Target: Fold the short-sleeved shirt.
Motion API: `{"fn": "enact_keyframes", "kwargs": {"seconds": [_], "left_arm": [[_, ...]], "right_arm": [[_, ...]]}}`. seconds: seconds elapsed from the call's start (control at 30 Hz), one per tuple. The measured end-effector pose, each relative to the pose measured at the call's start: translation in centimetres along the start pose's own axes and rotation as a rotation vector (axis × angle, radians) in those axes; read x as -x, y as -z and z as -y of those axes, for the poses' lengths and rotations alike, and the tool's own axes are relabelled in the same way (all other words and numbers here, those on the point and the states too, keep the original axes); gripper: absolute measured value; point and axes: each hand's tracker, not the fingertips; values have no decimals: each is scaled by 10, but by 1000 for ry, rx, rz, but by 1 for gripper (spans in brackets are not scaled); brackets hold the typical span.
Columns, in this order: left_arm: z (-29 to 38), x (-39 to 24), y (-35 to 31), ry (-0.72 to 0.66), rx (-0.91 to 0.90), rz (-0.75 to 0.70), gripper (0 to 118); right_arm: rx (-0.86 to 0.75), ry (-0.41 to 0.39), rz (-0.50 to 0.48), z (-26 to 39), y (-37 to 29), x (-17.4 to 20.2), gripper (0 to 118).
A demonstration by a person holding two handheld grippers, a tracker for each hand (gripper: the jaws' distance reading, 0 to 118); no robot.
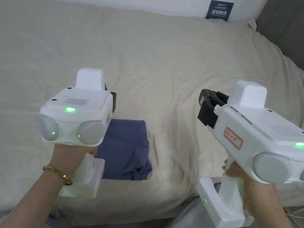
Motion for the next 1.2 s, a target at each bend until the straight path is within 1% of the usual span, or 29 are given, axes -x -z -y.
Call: {"fn": "enact_keyframes", "kwargs": {"seconds": [0.1, 0.17, 0.23, 0.27, 0.37, 0.47, 0.57, 0.63, 0.67, 0.7, 0.73, 0.77, 0.8, 0.83, 0.9, 0.93, 1.03, 1.1, 1.2], "left_arm": [[2, 31, -29, -22, -87, -98, 1], [6, 46, -42, -6, -128, -166, 1], [11, 57, -50, 35, -130, -215, 1], [14, 61, -53, 52, -129, -230, 1], [21, 69, -63, 44, -125, -238, 1], [26, 75, -66, -6, -103, -236, 1], [29, 79, -66, -27, -79, -239, 1], [28, 82, -65, -49, -63, -223, 5], [27, 83, -62, -47, -62, -224, 12], [26, 84, -60, -47, -58, -221, 27], [24, 86, -56, -47, -51, -213, 45], [22, 88, -52, -49, -41, -194, 68], [19, 91, -46, -62, -27, -165, 96], [16, 95, -39, -83, -5, -122, 109], [10, 104, -22, -133, 59, -25, 118], [9, 110, -16, -147, 91, 44, 118], [13, 131, 21, -286, 255, 219, 118], [26, 145, 48, -387, 348, 285, 118], [58, 165, 88, -524, 575, 440, 118]], "right_arm": [[5, 7, -61, 1, 20, 24, 2], [30, 16, -121, 8, 39, 43, 2], [72, 30, -172, 20, 60, 60, 2], [99, 19, -184, 28, 72, 69, 2], [190, -25, -181, 60, 108, 94, 2], [319, -33, -152, 95, 144, 109, 2], [433, -54, -96, 125, 169, 115, 2], [482, -52, -62, 142, 175, 116, 2], [473, -59, -65, 149, 176, 116, 1], [473, -65, -64, 153, 176, 116, 1], [461, -78, -66, 159, 179, 116, 1], [447, -103, -60, 157, 178, 119, 1], [450, -118, -56, 155, 179, 121, 1], [453, -118, -58, 155, 179, 120, 1], [454, -106, -67, 153, 176, 118, 1], [453, -93, -73, 153, 176, 116, 1], [455, -99, -83, 151, 178, 114, 1], [459, -90, -90, 150, 178, 111, 2], [465, -67, -104, 148, 178, 106, 2]]}}
